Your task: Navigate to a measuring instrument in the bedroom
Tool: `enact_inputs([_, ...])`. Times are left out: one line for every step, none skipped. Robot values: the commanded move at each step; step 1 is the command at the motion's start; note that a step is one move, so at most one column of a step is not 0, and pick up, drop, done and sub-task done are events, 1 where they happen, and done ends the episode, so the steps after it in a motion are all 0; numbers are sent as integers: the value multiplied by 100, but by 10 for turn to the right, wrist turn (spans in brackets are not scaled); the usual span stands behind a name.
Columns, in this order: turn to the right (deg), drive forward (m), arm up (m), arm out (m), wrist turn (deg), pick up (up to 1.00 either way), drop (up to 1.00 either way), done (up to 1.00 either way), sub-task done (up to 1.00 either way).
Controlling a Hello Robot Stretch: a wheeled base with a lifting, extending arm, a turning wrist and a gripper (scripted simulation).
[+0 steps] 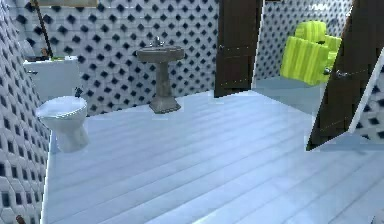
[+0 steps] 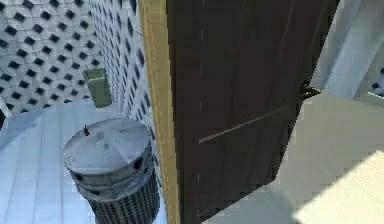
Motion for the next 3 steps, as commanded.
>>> enact_inputs([-30, 0, 0, 0, 0, 0, 0, 0, 0])
enact_inputs([0, 35, 0, 0, 0, 0, 0, 0, 0])
enact_inputs([0, 30, 0, 0, 0, 0, 0, 0, 0])
